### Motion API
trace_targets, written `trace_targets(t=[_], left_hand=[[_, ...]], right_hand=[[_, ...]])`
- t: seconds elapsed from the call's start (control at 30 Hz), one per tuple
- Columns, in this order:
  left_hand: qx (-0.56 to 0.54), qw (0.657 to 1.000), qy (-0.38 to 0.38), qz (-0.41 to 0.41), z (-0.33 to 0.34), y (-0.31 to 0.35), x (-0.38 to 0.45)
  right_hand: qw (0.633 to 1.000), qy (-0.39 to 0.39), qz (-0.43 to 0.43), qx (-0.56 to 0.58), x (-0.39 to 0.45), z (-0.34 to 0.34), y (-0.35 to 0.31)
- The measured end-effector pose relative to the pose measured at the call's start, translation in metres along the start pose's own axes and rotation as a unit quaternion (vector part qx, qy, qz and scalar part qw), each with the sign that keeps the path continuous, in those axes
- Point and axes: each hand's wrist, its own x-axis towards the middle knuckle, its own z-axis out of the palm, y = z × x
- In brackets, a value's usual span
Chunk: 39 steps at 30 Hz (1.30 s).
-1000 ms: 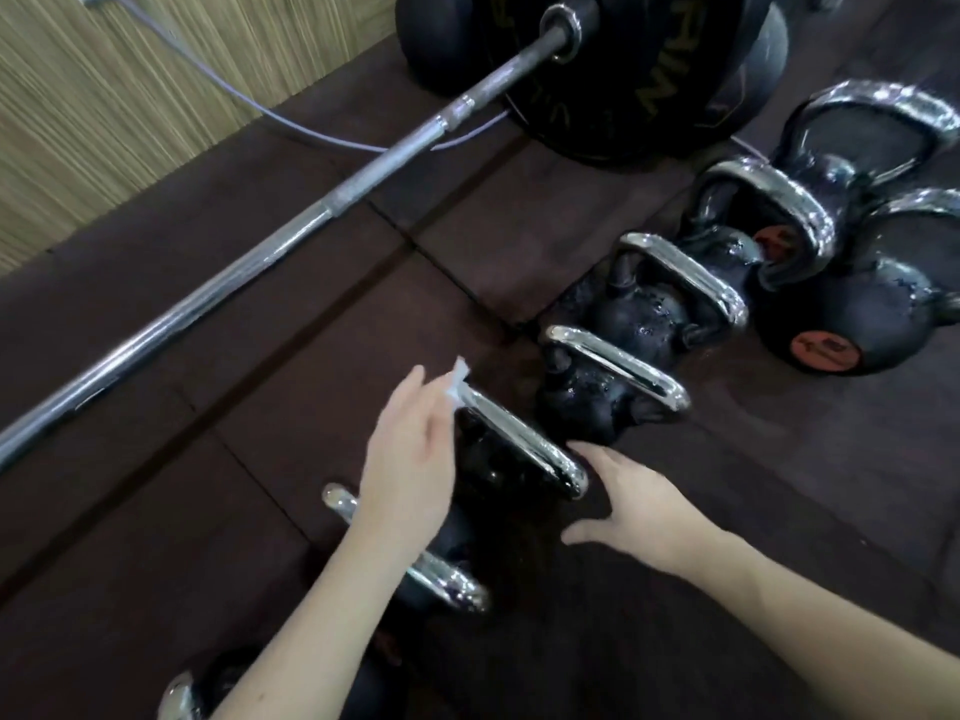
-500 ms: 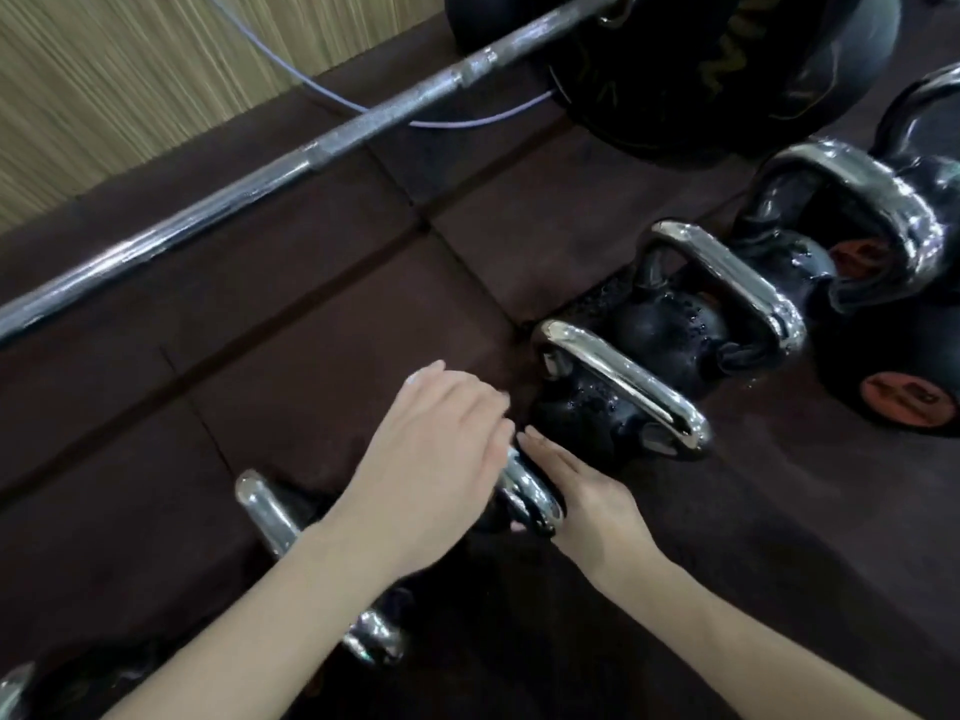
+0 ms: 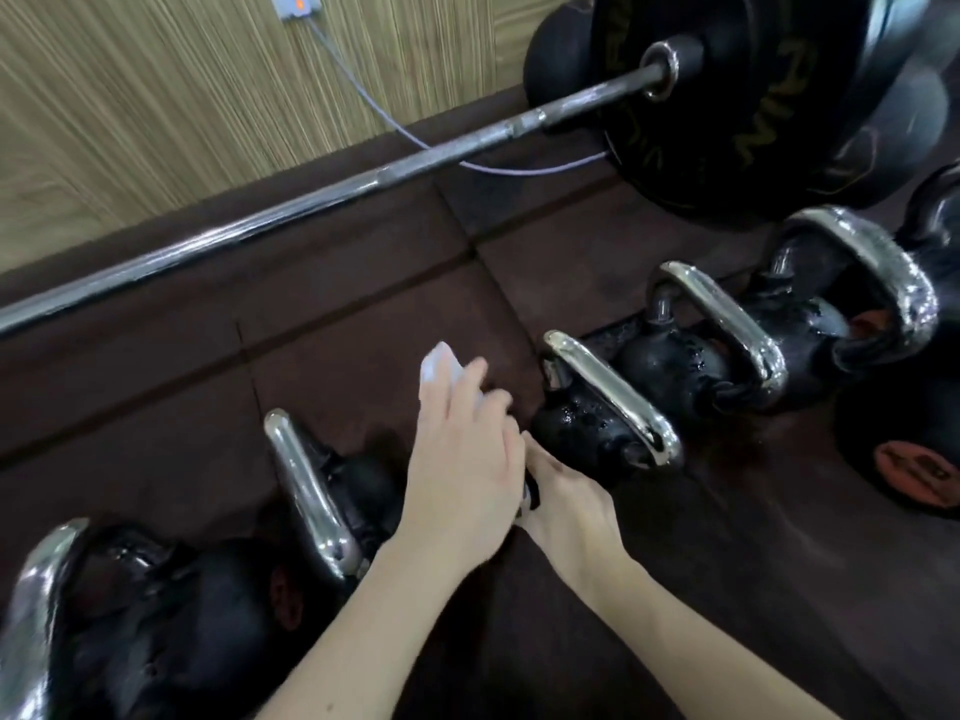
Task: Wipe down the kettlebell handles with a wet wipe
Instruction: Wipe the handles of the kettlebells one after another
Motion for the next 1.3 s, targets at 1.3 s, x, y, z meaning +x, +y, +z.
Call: trace_targets(t=[1.3], left_hand=[[-0.279, 0.942, 0.119, -0.145, 0.021, 0.073, -0.053]], right_hand=[[0.999, -0.031, -0.012, 0.028, 0.002, 0.011, 0.011]])
